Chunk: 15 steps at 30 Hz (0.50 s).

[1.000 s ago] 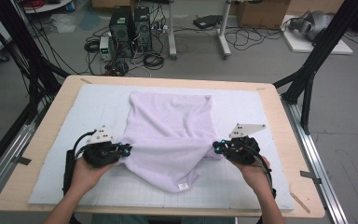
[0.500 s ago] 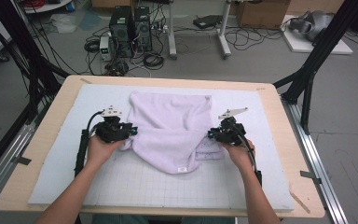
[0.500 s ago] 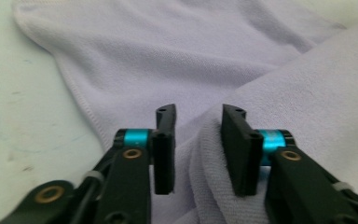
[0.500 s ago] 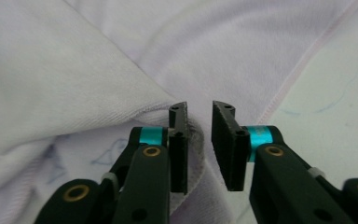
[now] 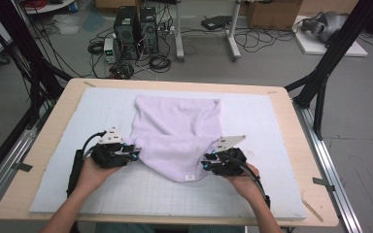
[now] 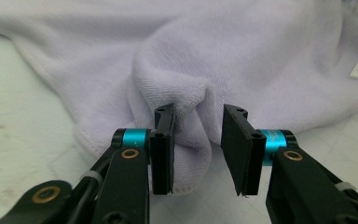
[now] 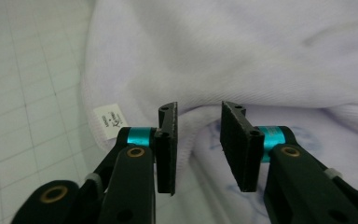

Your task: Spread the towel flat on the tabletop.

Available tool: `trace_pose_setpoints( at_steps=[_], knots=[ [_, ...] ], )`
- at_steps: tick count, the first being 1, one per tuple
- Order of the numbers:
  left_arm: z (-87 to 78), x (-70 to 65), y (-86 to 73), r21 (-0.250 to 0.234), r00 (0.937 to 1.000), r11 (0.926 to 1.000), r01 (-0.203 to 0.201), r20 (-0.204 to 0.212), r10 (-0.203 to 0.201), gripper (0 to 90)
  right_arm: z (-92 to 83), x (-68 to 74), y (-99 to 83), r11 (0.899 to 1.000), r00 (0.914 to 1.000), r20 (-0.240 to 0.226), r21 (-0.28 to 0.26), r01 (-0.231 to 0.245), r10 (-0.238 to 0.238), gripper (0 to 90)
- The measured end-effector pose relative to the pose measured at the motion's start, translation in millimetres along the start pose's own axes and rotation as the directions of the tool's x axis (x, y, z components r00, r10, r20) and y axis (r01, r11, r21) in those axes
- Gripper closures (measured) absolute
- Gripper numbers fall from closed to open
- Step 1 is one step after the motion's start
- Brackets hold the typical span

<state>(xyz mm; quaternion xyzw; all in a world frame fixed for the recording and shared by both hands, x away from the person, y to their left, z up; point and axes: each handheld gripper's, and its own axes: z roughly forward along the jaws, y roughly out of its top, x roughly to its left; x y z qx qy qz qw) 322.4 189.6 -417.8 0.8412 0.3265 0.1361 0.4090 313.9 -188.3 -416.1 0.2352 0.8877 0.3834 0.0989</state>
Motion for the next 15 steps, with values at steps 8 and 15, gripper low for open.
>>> trace_pose_setpoints(
  at_steps=[8,15],
  knots=[
    [20.0,-0.9,1.8,0.006,0.9997,1.0000,-0.005,-0.023,0.005,81.0,30.1,-1.5,-2.4,0.999,0.9996,-0.028,0.040,-0.007,0.008,82.1],
    [-12.9,-10.5,4.6,-0.063,0.9986,0.9977,-0.023,-0.049,0.020,85.3,-5.0,3.5,-1.2,0.999,0.9995,-0.031,-0.042,-0.010,0.008,83.0]
  ],
)
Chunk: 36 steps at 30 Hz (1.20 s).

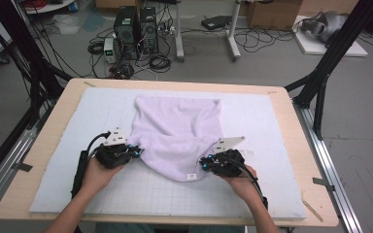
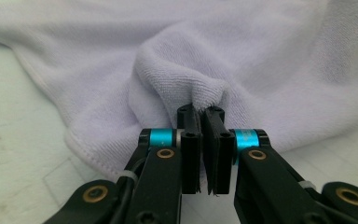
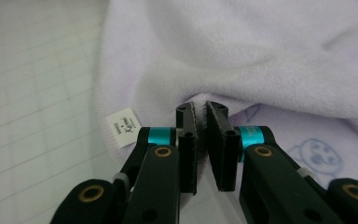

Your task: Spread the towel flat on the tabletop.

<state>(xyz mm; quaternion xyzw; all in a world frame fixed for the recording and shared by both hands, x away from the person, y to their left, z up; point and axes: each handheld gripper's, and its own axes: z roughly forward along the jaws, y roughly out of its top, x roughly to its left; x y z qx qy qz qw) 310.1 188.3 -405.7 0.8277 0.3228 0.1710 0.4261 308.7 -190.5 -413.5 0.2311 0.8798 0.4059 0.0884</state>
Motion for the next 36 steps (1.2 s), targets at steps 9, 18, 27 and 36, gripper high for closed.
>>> trace_pose_setpoints(
  at_steps=[9,18,27,36],
  knots=[
    [-63.0,-33.8,5.4,-0.084,0.9963,0.9943,-0.065,0.050,0.069,85.4,-61.1,38.1,2.6,0.993,0.9981,-0.019,-0.101,0.056,-0.058,83.5],
    [-114.3,-51.9,6.1,-0.102,0.9852,0.9897,-0.100,0.129,0.112,62.6,-126.4,80.2,14.3,0.975,0.9906,-0.035,-0.184,0.124,-0.132,72.6],
    [-35.9,-37.9,-42.8,0.048,0.9850,0.9967,-0.065,0.163,0.056,61.1,-42.6,40.4,-26.7,0.997,0.9976,0.003,0.028,0.069,-0.069,62.9],
    [-10.6,-49.5,-53.8,0.080,0.9811,0.9881,-0.131,0.153,0.118,86.0,-8.7,21.4,-47.2,0.998,0.9992,-0.039,0.062,-0.003,0.006,84.9]
  ],
)
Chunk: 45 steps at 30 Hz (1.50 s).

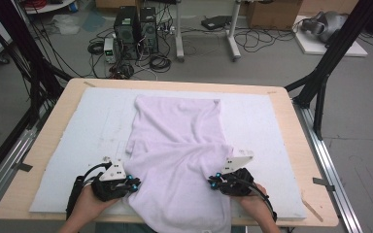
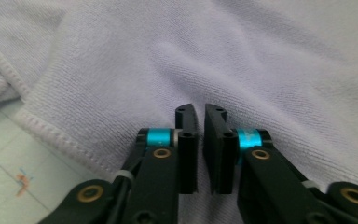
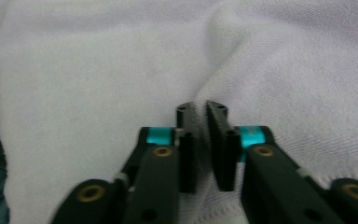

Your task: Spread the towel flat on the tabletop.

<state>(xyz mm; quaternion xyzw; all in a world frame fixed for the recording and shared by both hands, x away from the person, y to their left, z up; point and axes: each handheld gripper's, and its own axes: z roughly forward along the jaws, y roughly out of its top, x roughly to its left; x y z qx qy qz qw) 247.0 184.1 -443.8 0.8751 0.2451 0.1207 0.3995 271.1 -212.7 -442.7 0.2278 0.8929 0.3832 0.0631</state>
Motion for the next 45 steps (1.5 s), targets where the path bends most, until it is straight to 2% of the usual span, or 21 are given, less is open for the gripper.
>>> trace_pose_setpoints(
  at_steps=[2,4,6,9,12,15,16,17,18,21,23,27,29,30,31,32,33,34,37,40,45],
  knots=[
    [-1.0,-3.3,1.0,0.000,0.9998,0.9999,-0.015,-0.014,0.015,87.2,-0.4,2.1,0.9,1.000,0.9999,0.011,0.005,0.008,-0.008,85.5],
    [-5.4,-7.1,1.4,-0.020,0.9999,0.9998,-0.009,-0.009,0.009,87.6,-2.8,5.9,1.2,1.000,1.0000,0.002,-0.005,0.004,-0.004,85.9],
    [-13.9,-12.6,2.0,-0.030,0.9994,0.9992,-0.026,-0.023,0.025,87.6,-8.5,11.7,1.8,1.000,1.0000,-0.007,-0.025,0.005,-0.005,86.0],
    [-28.9,-24.5,2.7,-0.017,0.9974,0.9982,-0.058,-0.044,0.057,87.6,-22.7,25.1,4.0,0.998,0.9997,-0.011,-0.057,0.021,-0.021,85.9],
    [-51.6,-40.7,2.6,-0.038,0.9981,0.9976,-0.058,-0.022,0.057,87.7,-41.6,42.4,4.4,0.995,0.9992,-0.022,-0.091,0.032,-0.034,85.9],
    [-76.3,-58.3,3.4,-0.072,0.9983,0.9960,-0.054,0.019,0.055,87.3,-62.2,62.5,6.9,0.991,0.9962,-0.060,-0.119,0.056,-0.063,85.0],
    [-81.6,-61.0,3.8,-0.080,0.9984,0.9957,-0.047,0.028,0.049,84.9,-68.7,68.0,8.5,0.989,0.9939,-0.077,-0.131,0.068,-0.078,82.2],
    [-84.5,-60.7,4.5,-0.079,0.9988,0.9961,-0.040,0.027,0.042,76.5,-73.9,71.4,10.6,0.987,0.9923,-0.085,-0.141,0.077,-0.090,76.7],
    [-84.6,-58.0,4.6,-0.079,0.9988,0.9958,-0.047,0.011,0.048,69.5,-77.1,72.3,12.9,0.985,0.9933,-0.065,-0.150,0.085,-0.095,74.0],
    [-70.0,-35.7,2.0,-0.074,0.9995,0.9969,-0.026,-0.021,0.025,64.0,-72.4,60.5,16.7,0.988,0.9960,-0.002,-0.124,0.089,-0.090,67.1],
    [-53.9,-21.5,0.3,-0.071,0.9994,0.9973,-0.019,-0.031,0.016,63.4,-57.5,42.5,15.1,0.994,0.9971,0.028,-0.083,0.073,-0.071,63.9],
    [-21.8,-3.8,1.6,-0.040,0.9993,0.9991,-0.012,-0.037,0.011,61.4,-26.7,14.9,6.8,1.000,0.9989,0.040,-0.016,0.026,-0.025,61.9],
    [-8.9,3.3,2.3,0.000,0.9990,1.0000,-0.007,-0.044,0.007,61.6,-14.7,6.1,3.9,1.000,0.9991,0.038,0.007,0.019,-0.019,62.4],
    [-2.7,6.7,1.2,0.027,0.9993,0.9996,-0.003,-0.036,0.004,65.5,-9.5,3.3,2.6,1.000,0.9992,0.039,0.021,0.009,-0.010,64.8],
    [-1.5,9.4,-0.4,0.015,0.9998,0.9999,-0.004,-0.019,0.004,72.0,-4.6,1.9,1.2,0.999,0.9995,0.029,0.033,0.009,-0.010,68.2],
    [-1.4,11.3,-0.7,0.010,0.9999,0.9999,0.008,-0.007,-0.008,78.0,-2.8,2.1,-0.2,1.000,0.9994,0.031,0.023,0.015,-0.016,75.8],
    [-1.2,11.0,-0.7,0.010,0.9999,0.9998,0.015,0.002,-0.015,82.7,-2.9,1.5,-0.9,1.000,0.9999,0.011,0.015,0.008,-0.008,82.5],
    [-1.2,9.5,-0.7,0.010,1.0000,0.9999,0.008,-0.005,-0.008,86.7,-2.4,2.1,-1.3,1.000,1.0000,0.008,0.010,0.001,-0.001,86.6],
    [-4.2,7.5,-1.3,0.015,0.9999,0.9998,0.017,0.001,-0.017,87.8,-2.7,4.2,-2.0,1.000,0.9998,0.017,0.002,0.008,-0.008,88.2],
    [-13.4,3.1,-4.8,0.009,0.9998,0.9998,0.018,0.007,-0.018,87.8,-8.1,9.1,-1.4,1.000,0.9997,0.005,-0.013,0.023,-0.023,88.9],
    [-41.5,-14.8,-11.2,-0.043,0.9993,0.9990,0.015,0.036,-0.013,87.2,-24.9,31.5,1.7,0.996,0.9979,-0.039,-0.074,0.050,-0.053,87.7]
  ],
)
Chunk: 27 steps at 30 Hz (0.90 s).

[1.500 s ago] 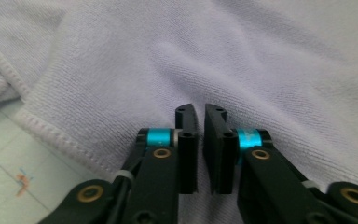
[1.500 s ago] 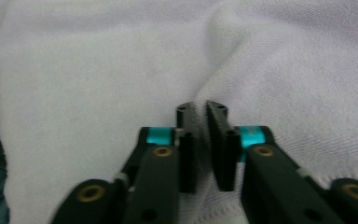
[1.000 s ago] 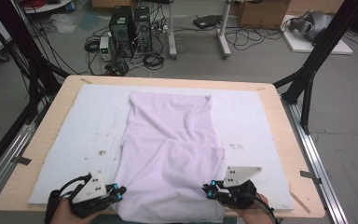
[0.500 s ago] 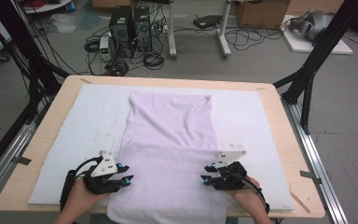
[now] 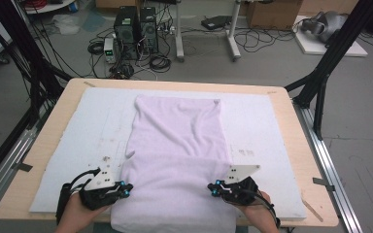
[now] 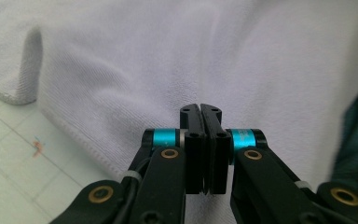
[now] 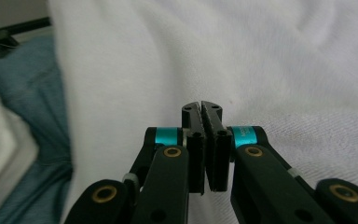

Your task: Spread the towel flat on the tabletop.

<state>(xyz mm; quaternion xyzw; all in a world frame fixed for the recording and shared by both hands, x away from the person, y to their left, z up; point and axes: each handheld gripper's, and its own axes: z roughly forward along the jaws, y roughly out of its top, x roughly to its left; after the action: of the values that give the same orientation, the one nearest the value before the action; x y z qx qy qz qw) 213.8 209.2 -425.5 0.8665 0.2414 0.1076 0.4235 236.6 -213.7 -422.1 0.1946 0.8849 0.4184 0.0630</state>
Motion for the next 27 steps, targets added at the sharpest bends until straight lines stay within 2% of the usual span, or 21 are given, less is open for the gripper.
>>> trace_pose_setpoints(
  at_steps=[2,4,6,8,10,11,12,13,16,17,19,21,22,24,25,27],
  knots=[
    [-8.0,-6.4,-3.5,-0.005,0.9999,1.0000,-0.006,-0.011,0.006,81.3,-7.0,5.7,0.4,1.000,0.9993,-0.038,-0.020,0.002,-0.003,82.9],
    [-9.7,-8.5,-6.6,0.004,1.0000,1.0000,-0.002,-0.008,0.002,70.1,-14.1,8.8,-0.3,0.999,0.9990,-0.042,-0.035,0.011,-0.013,76.5],
    [-6.0,-7.7,-8.7,0.019,0.9999,0.9998,-0.009,-0.009,0.010,67.4,-15.2,6.8,-2.3,1.000,0.9987,-0.049,-0.006,0.012,-0.012,68.7],
    [1.3,-5.4,-9.7,0.034,1.0000,0.9994,-0.006,-0.003,0.006,65.3,-10.6,4.3,-8.7,0.999,0.9997,-0.022,0.052,0.007,-0.006,62.1],
    [10.8,-3.3,-11.2,0.066,0.9998,0.9977,-0.019,0.000,0.019,68.0,-2.9,1.3,-15.6,0.997,0.9996,-0.020,0.072,-0.017,0.019,63.5],
    [13.3,-3.4,-12.3,0.059,0.9995,0.9978,-0.030,-0.001,0.030,74.9,1.3,0.0,-18.5,0.997,0.9996,-0.020,0.076,-0.020,0.022,68.0],
    [13.6,-2.8,-12.3,0.050,0.9997,0.9985,-0.023,0.007,0.023,80.8,5.8,-0.7,-21.3,0.996,0.9997,-0.014,0.085,-0.020,0.022,73.6],
    [13.6,-3.1,-12.3,0.047,0.9998,0.9987,-0.021,0.006,0.020,85.7,6.6,-0.8,-23.4,0.998,0.9997,-0.011,0.058,-0.019,0.020,81.8],
    [7.8,-5.0,-15.2,0.042,0.9998,0.9990,-0.019,-0.005,0.019,87.2,5.2,-2.1,-25.7,0.999,0.9989,-0.030,0.040,-0.033,0.035,85.6],
    [3.2,-6.1,-16.3,0.036,0.9999,0.9993,-0.015,-0.003,0.015,87.3,3.3,-0.4,-25.3,0.998,0.9983,-0.047,0.049,-0.031,0.034,85.9],
    [-9.3,-12.4,-16.7,0.015,0.9999,0.9999,0.002,0.010,-0.002,87.4,-4.5,9.1,-21.8,0.998,0.9973,-0.074,0.059,0.007,-0.003,85.9],
    [-22.5,-21.0,-14.7,-0.003,0.9995,0.9999,-0.011,0.028,0.011,87.1,-19.9,18.6,-16.6,0.999,0.9939,-0.107,0.028,0.030,-0.027,83.6],
    [-28.2,-24.9,-13.3,-0.014,0.9994,0.9998,-0.011,0.034,0.012,86.0,-28.9,21.6,-13.7,0.999,0.9916,-0.124,0.001,0.037,-0.037,79.6],
    [-35.0,-27.7,-9.6,-0.034,0.9996,0.9994,-0.004,0.029,0.005,73.2,-46.3,22.2,-8.7,0.998,0.9936,-0.107,-0.058,0.032,-0.038,74.6],
    [-35.5,-26.4,-7.5,-0.038,0.9996,0.9993,-0.006,0.027,0.007,69.8,-51.1,19.9,-6.3,0.997,0.9954,-0.089,-0.069,0.030,-0.036,73.2],
    [-30.5,-20.4,-4.0,-0.038,0.9999,0.9992,-0.014,0.006,0.014,69.4,-49.4,12.4,-2.6,0.998,0.9984,-0.036,-0.039,0.042,-0.043,71.1]
  ],
)
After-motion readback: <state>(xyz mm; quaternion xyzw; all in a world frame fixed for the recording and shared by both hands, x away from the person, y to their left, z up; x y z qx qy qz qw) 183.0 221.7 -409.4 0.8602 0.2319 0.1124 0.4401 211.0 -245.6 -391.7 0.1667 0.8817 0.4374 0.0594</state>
